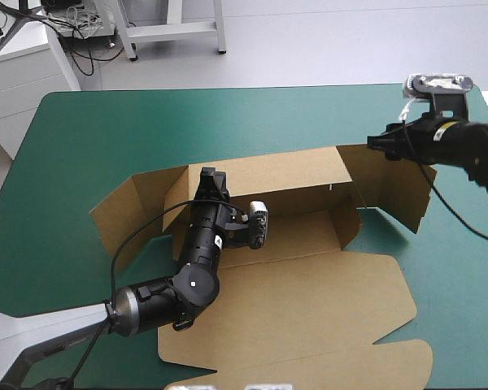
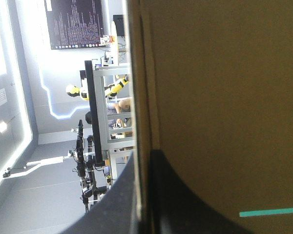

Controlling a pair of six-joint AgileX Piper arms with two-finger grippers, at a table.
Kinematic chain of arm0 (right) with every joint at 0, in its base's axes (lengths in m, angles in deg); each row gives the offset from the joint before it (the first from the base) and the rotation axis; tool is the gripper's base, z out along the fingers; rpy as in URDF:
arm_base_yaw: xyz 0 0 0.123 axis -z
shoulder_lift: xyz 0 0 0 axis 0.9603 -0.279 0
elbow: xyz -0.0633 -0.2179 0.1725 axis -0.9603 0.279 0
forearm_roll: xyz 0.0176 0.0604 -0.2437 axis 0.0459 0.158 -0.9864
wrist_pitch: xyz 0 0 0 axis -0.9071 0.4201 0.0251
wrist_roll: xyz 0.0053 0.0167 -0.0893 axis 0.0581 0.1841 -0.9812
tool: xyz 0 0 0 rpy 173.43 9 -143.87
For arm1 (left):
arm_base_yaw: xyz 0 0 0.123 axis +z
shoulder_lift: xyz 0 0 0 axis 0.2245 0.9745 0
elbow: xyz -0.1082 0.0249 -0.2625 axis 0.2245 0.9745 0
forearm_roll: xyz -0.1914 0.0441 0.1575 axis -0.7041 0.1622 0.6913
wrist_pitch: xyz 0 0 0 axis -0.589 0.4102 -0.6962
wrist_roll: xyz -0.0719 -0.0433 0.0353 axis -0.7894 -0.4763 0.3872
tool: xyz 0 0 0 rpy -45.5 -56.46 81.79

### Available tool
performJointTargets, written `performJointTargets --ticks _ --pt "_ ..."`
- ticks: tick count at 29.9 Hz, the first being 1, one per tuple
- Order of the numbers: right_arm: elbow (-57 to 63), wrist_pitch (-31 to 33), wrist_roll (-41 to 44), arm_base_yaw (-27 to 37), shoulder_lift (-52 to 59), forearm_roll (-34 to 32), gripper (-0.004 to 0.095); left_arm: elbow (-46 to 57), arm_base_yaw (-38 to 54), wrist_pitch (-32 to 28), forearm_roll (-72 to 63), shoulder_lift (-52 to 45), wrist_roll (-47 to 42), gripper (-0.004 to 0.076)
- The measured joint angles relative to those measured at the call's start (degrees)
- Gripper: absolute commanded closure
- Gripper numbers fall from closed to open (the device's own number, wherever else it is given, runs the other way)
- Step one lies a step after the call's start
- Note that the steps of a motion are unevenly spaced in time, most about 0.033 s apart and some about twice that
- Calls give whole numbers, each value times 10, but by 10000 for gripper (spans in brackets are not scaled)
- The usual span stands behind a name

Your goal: Fold the box

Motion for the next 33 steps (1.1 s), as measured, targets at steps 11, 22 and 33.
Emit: performJointTargets --ticks 11,22,33 --pt "-280 153 -83 85 -257 107 327 0 0 0 0 0 -2 734" --pt "-394 161 -95 90 -378 120 327 0 0 0 0 0 -2 734" --pt "-309 161 -132 90 -328 123 327 0 0 0 0 0 -2 734"
